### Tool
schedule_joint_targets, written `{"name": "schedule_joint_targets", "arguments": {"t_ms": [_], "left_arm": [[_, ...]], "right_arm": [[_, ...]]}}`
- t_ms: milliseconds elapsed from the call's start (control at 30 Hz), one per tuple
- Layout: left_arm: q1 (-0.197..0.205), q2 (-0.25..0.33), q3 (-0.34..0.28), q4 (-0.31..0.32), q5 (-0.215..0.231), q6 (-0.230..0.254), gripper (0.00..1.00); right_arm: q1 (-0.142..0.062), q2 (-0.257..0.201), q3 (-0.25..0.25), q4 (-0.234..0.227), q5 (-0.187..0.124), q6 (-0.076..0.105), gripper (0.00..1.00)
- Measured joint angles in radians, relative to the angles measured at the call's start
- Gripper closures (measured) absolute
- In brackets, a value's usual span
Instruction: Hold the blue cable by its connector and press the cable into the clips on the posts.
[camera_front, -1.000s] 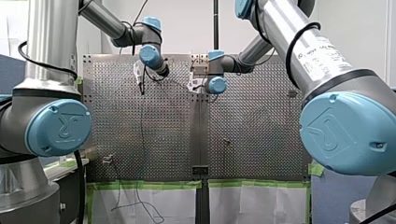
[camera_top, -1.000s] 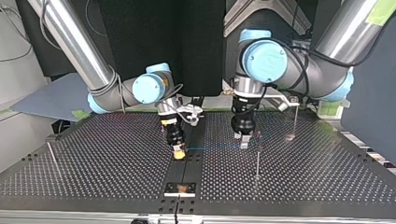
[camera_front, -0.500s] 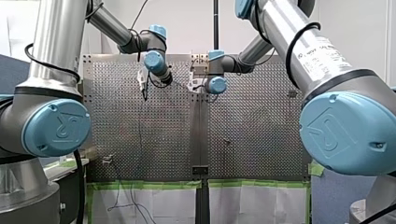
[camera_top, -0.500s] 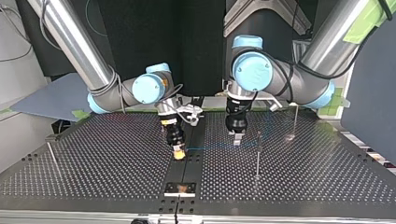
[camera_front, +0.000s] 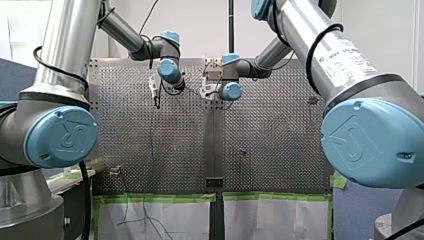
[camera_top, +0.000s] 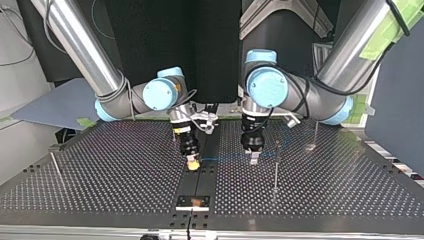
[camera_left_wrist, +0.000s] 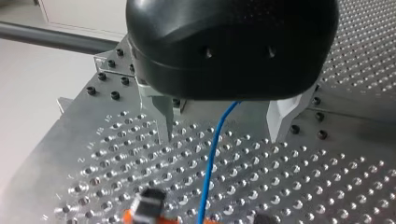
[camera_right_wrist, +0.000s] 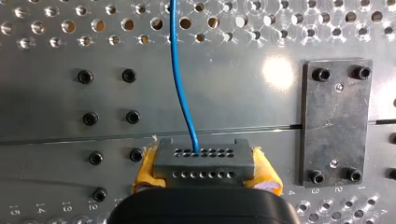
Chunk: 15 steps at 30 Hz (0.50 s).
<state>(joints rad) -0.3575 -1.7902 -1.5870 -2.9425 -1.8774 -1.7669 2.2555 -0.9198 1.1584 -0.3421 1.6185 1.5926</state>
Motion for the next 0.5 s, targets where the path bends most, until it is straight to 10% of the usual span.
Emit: {"name": "schedule_joint_targets", "arguments": {"t_ms": [500], "left_arm": [[0.004, -0.074, 0.102, -0.037, -0.024, 0.049, 0.00]], "right_arm": [[-0.002, 0.000, 0.000, 0.000, 0.000, 0.000, 1.00]]}}
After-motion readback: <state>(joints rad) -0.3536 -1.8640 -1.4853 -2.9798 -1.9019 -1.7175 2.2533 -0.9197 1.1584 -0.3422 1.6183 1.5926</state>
